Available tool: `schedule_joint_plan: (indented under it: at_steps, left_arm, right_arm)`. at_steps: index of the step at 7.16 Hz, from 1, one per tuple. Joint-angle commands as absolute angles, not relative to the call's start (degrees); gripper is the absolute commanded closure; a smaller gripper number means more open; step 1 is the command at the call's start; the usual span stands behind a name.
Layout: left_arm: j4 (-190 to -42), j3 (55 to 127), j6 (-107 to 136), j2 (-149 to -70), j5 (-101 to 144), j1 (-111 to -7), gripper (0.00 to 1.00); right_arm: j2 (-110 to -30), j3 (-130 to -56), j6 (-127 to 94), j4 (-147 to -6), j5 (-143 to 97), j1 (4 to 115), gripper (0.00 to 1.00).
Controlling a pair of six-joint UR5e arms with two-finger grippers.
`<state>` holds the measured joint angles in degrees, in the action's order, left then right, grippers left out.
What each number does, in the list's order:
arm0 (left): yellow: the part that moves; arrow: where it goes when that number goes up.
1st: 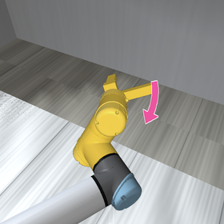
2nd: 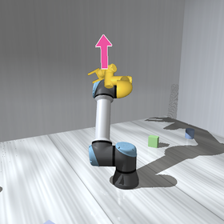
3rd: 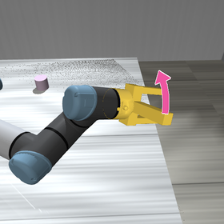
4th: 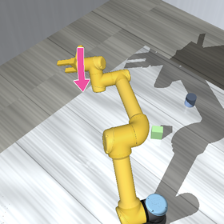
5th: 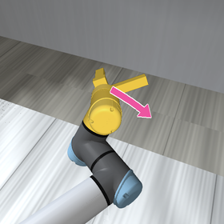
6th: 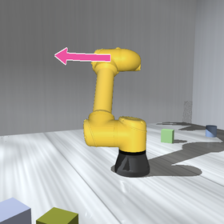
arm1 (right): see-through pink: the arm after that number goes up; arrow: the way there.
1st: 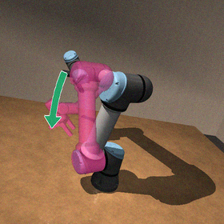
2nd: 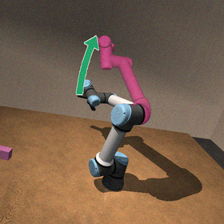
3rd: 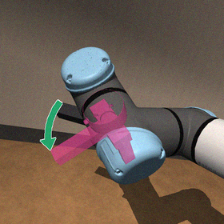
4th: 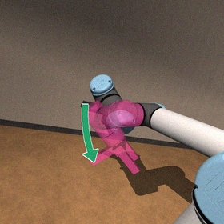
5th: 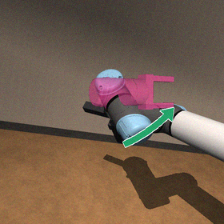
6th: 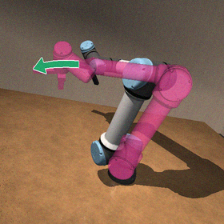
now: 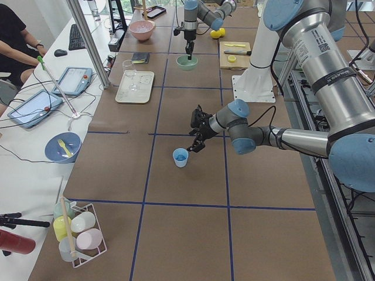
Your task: Pour ice into bowl
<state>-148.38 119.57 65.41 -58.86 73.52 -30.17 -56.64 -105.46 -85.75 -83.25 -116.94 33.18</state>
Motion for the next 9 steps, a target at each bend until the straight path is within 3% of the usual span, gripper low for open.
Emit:
schedule_joint_plan:
  at_steps: [1,4,7,8,9]
  left_arm:
    - [-148.4,116.6,74.5,-58.5,61.0,-20.0,0.01]
    - [-148.4,115.8,74.9,-58.5,57.3,-18.6,0.01]
    - [-148.9,114.3,75.0,-58.7,57.4,-18.5,0.01]
    - [-149.0,113.7,75.1,-59.0,57.3,-18.5,0.01]
    - [-149.0,112.5,75.9,-59.3,57.1,-18.3,0.01]
  right_arm:
    - [-45.0,-94.3,-88.4,-84.6,-111.5,28.0,1.00]
    - [-28.3,-71.5,-89.7,-83.2,-109.0,27.1,1.00]
    - [-27.2,-67.7,-89.7,-81.5,-108.3,26.3,1.00]
    - [-27.3,-67.7,-89.8,-81.4,-108.3,26.2,0.65]
    - [-27.6,-67.7,-90.9,-81.4,-107.8,25.9,0.01]
